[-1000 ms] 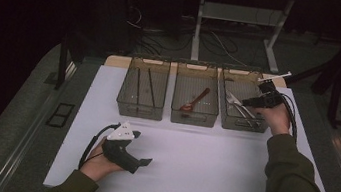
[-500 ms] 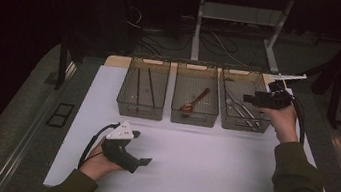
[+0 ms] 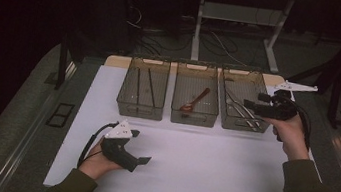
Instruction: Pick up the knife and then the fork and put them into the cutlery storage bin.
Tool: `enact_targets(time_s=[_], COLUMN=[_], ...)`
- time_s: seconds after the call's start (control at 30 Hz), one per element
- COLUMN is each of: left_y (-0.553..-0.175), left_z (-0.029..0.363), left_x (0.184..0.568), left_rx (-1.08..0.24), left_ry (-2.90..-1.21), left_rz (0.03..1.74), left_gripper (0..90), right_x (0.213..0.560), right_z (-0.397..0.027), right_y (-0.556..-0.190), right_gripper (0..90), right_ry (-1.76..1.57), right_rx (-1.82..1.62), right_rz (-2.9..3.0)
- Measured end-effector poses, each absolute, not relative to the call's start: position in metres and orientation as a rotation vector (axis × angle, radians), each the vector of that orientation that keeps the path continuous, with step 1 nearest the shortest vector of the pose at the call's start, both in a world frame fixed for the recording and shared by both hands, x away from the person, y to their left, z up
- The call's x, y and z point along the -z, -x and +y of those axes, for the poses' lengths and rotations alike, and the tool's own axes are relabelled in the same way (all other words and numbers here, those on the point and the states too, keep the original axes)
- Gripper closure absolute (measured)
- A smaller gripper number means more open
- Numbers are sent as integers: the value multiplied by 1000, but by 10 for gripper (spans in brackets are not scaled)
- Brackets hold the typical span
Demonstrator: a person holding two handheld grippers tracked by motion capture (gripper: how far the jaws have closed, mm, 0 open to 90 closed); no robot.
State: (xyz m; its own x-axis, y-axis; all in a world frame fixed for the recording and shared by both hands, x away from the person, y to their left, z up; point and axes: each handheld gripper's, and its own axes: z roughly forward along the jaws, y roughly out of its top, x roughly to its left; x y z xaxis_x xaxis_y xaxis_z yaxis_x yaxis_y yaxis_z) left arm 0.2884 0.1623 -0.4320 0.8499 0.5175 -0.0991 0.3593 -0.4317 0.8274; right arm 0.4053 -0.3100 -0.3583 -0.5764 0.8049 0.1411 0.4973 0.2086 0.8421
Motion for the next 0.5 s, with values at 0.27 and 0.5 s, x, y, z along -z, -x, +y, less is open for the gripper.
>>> enact_targets(time_s=[0.27,0.5], left_y=[-288,-288], left_z=[164,164], left_x=[432,432], left_rx=[-212,-212], left_ry=[-2056,-2056], left_rz=[649,652], left_gripper=[0,0], right_x=[363,365], right_z=[-298,-294], right_y=[-380,-363], right_gripper=[183,177], right_ry=[-1139,-1116], right_rx=[-1335,-1371], right_rz=[2167,2154])
